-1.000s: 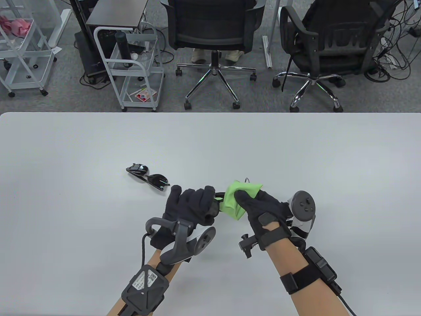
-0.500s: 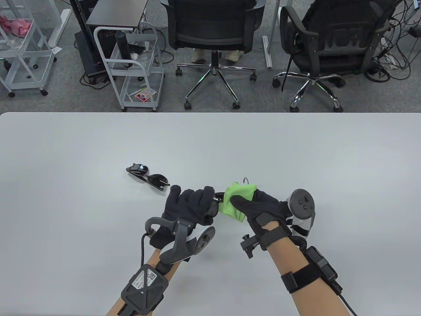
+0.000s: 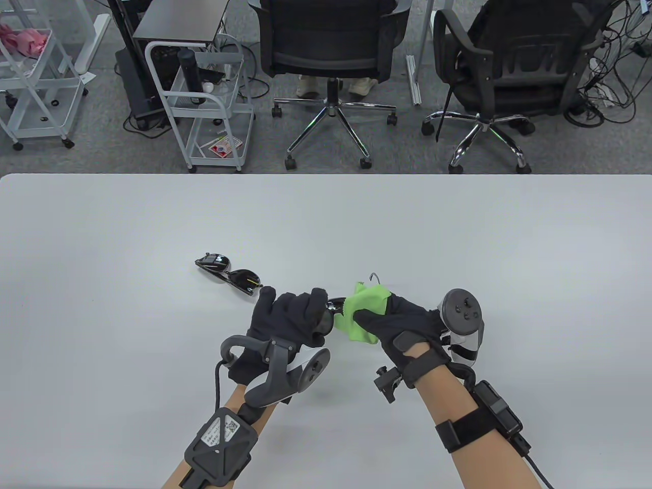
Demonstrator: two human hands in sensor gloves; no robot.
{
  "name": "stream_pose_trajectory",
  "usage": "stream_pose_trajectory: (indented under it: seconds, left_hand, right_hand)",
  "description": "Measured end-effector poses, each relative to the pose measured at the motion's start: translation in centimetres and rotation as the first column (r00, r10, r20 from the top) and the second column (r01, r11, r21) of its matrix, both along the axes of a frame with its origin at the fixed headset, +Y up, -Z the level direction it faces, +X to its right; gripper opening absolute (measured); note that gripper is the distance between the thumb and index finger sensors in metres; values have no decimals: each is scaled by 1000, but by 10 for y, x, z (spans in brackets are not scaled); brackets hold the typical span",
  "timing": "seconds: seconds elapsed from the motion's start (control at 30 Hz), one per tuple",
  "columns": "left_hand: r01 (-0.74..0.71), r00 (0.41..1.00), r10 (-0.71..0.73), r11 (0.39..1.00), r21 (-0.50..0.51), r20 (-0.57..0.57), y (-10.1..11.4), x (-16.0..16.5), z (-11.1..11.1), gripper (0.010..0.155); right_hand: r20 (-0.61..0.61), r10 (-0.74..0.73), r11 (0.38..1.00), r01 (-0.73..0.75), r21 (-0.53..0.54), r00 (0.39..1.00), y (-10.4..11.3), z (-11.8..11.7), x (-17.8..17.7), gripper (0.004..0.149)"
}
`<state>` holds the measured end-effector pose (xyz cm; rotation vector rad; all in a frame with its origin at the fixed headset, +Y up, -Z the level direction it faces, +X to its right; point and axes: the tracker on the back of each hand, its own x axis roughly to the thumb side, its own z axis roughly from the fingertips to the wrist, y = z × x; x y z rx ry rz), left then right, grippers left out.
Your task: Dust sunglasses
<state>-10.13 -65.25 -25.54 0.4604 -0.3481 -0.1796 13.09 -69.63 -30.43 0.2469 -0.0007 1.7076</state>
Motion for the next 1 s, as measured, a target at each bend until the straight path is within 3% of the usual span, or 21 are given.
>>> stream_pose_trajectory:
  seconds: [0.2,0.33,0.43,0.53,0.6,0.7,0.8,0.93,1.0]
  left_hand:
    - [-17,1000,17,1000,-4,5,0,-1,1,94]
    - [-16,1000,16,1000,-19,-12,-2,-5,-3,94]
    - [-5,1000,5,1000,-19,-12,-3,-6,-3,93]
    - [-13,1000,13,1000,-12,0,-2,-2,-1,94]
    - [-38,999,38,999,-15,11,0,-1,0,94]
    - [-75,997,75,997,-16,10,3,-4,0,94]
    - [-204,979,205,977,-60,14,6,-11,-2,94]
    - [-281,960,281,955,-96,-8,7,-19,-4,95]
    - [-298,955,298,950,-95,-18,8,-22,-6,95]
  right_hand:
    - [-20,-76,997,76,-16,997,-3,0,-2,41]
    - [-110,-221,971,208,-119,969,-9,-3,-7,43]
    - [-117,-154,985,142,-101,981,-8,-4,-6,43]
    - [-24,0,1000,0,3,1000,0,-1,-1,39]
    - [14,-76,997,76,-11,997,-1,1,0,40]
    - [-62,-199,980,197,-25,978,-8,-2,-3,46]
    - [-205,-477,879,465,-106,855,-10,-3,-14,57]
    - [-348,-266,958,287,11,899,2,-2,-22,63]
    - [-378,-217,970,242,20,900,3,-1,-26,64]
